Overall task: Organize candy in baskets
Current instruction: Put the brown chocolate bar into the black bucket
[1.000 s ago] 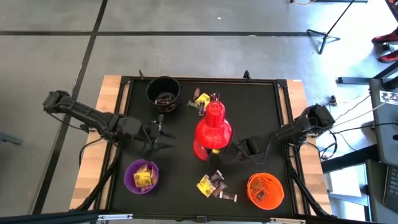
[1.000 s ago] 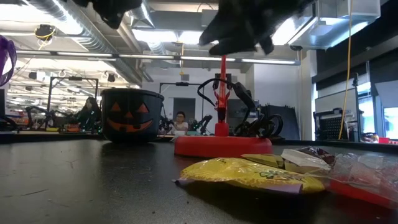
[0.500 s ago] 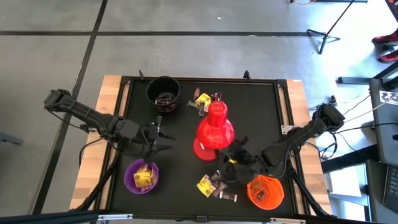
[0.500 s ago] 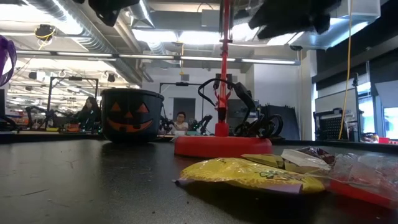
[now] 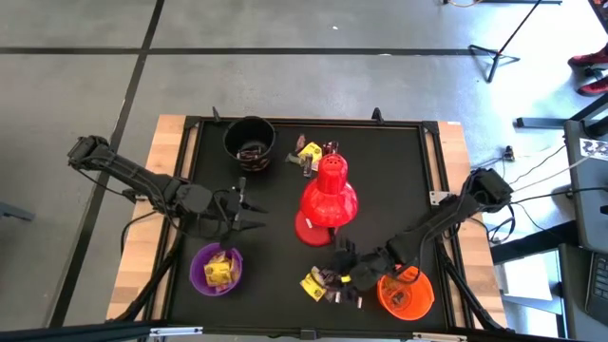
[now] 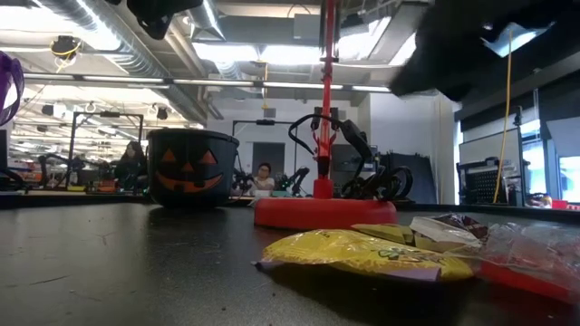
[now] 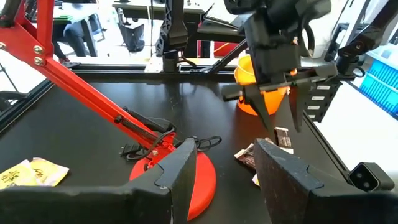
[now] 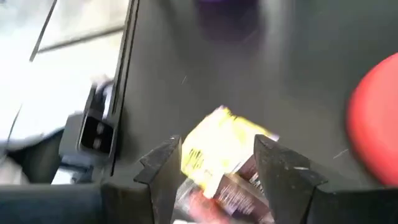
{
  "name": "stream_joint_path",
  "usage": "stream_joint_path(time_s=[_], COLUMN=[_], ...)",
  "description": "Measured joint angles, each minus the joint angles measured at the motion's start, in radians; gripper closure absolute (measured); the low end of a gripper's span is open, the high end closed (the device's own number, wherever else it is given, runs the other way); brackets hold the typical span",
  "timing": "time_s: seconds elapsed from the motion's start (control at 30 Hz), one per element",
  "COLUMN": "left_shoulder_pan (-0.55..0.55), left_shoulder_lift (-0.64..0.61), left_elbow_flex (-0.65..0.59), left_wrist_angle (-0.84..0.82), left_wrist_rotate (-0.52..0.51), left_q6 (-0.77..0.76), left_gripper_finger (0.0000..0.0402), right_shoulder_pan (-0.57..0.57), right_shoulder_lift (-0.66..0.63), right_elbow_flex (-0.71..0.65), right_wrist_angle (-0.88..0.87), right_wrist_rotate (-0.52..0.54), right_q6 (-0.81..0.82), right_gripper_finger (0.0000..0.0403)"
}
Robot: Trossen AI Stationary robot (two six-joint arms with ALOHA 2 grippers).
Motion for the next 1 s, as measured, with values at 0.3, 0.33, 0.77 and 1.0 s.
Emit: stream_joint_path(time_s=[0.3,0.33,0.77,1.0], left_shoulder_pan=[0.0,0.0,0.0,0.0], left_shoulder_lift=[0.0,0.0,0.0,0.0], left_elbow_flex=[0.0,0.0,0.0,0.0], left_wrist_angle=[0.0,0.0,-0.007,-0.008], left_wrist_rotate=[0.0,0.0,-0.006,-0.006], left_q6=[0.002,0.003,0.003,0.001], left_gripper_finger=[0.0249,0.0249,0.0249,0.0249], right_shoulder_pan=[-0.002,-0.002,-0.024,-0.041], right_shoulder_lift=[0.077,0.083,0.128,0.128], right_elbow_flex=[0.0,0.0,0.0,0.0], right_wrist_angle=[-0.032,-0.034,-0.156,-0.158], right_wrist_rotate=[-0.074,-0.079,-0.017,0.012], right_q6=[0.002,0.002,0.019,-0.002], right_gripper_finger=[0.0205,0.0205,0.0206,0.0265])
